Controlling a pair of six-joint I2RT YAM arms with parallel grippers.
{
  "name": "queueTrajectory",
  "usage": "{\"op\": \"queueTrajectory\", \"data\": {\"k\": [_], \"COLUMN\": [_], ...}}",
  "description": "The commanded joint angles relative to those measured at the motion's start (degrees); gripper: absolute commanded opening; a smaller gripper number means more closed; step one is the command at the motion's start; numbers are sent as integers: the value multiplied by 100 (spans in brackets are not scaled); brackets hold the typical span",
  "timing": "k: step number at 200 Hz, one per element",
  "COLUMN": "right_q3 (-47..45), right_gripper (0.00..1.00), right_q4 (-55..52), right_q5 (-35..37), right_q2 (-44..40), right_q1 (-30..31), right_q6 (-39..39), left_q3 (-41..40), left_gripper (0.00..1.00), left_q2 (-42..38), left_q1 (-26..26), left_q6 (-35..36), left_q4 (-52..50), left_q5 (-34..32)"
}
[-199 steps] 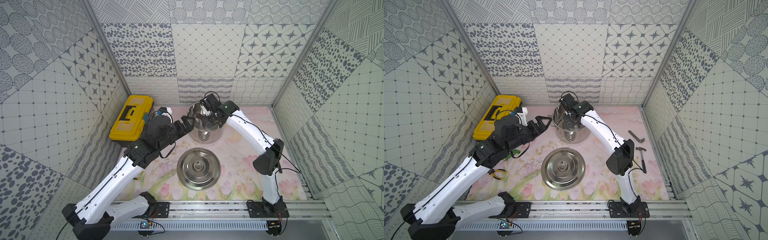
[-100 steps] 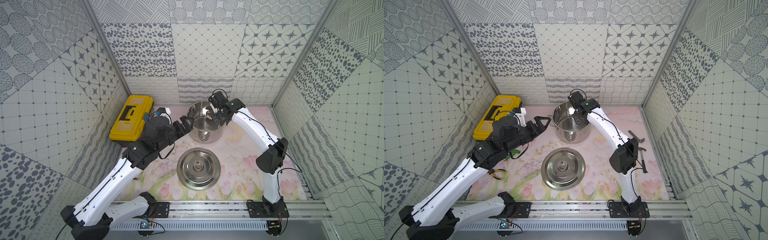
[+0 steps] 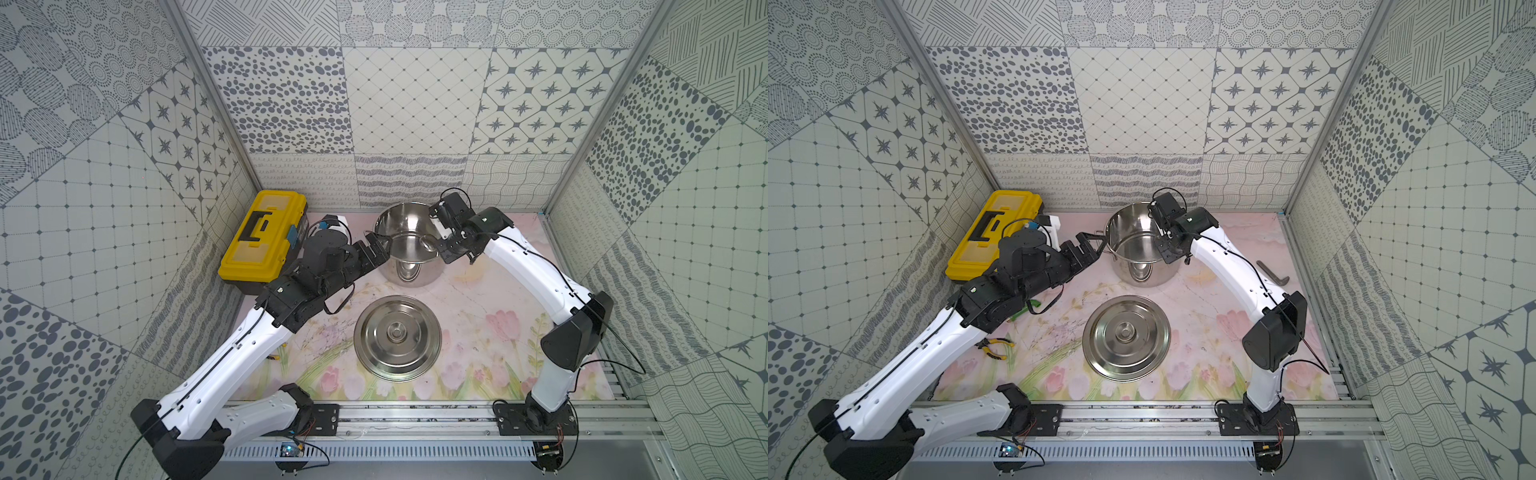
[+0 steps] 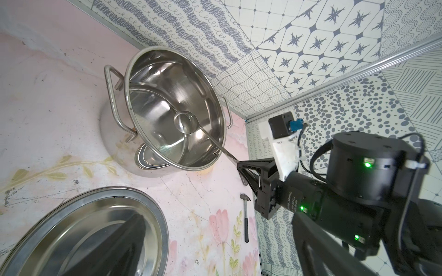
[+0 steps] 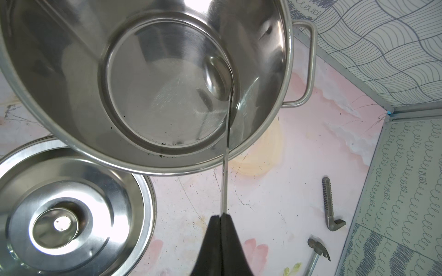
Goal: Stir the soup with a spoon
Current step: Stir the soup in the pan with a stick.
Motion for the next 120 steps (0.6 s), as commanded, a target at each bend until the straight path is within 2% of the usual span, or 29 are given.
{"op": "queueTrajectory", "data": {"k": [1, 69, 92, 120], "right_q3": [-180, -2, 316, 772], "right_gripper": [0, 0, 0, 0], "right_q4": [226, 554, 565, 560], "right_q5": [-213, -890, -921, -793], "right_q2": [-193, 5, 294, 673], "right_q1": [122, 240, 250, 252], "right_q6": [215, 702, 747, 705], "left_q3": [226, 463, 315, 463], "left_gripper": [100, 100, 100, 99], "left_q2": [268, 757, 706, 688], "left_q1": [19, 195, 239, 304], "left_q6": [331, 770, 938, 1325], "left_q4": [538, 1147, 1468, 1405], "left_q5": [64, -23, -75, 268]}}
